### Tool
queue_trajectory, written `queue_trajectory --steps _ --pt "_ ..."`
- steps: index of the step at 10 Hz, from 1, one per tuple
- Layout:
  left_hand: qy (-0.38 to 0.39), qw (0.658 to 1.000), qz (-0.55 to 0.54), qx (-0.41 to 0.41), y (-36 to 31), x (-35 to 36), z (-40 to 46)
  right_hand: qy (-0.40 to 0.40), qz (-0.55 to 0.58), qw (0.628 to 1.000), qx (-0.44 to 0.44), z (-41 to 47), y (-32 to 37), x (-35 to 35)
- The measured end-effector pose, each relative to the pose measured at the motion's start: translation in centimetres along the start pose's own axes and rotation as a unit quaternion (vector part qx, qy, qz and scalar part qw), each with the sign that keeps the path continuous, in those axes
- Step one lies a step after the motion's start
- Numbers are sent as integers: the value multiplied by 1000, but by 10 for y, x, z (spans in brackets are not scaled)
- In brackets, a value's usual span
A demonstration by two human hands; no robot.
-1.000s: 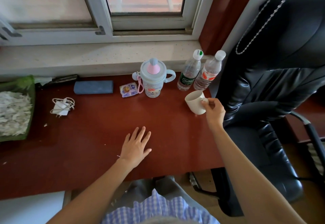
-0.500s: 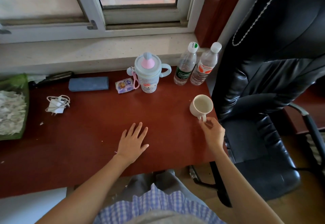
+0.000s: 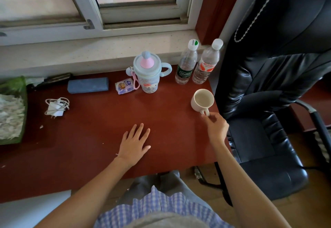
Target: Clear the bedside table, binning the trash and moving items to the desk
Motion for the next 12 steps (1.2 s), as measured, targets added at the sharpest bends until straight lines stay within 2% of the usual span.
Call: queue_trajectory --steps 6,8,10,12 --pt "8 1000 -15 2 0 0 0 0 -32 999 -26 30 26 18" --pt "15 1000 -23 -7 -3 -1 -1 84 -88 992 -21 19 13 5" --pt "43 999 -28 -18 -7 -8 2 142 -256 946 -140 -2 -32 -13" --pt "-6 997 -53 -59 -25 -16 -9 139 -305 916 -220 -23 -59 -18"
Point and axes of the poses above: each hand's wrist, its own z-axis towards the middle knuckle, its own x-axis out of the palm, y = z × x, the point moved 1 cm from there along z, towards the middle knuckle, and after that the axes turned 2 degrees about x, right-handed, at the moved point
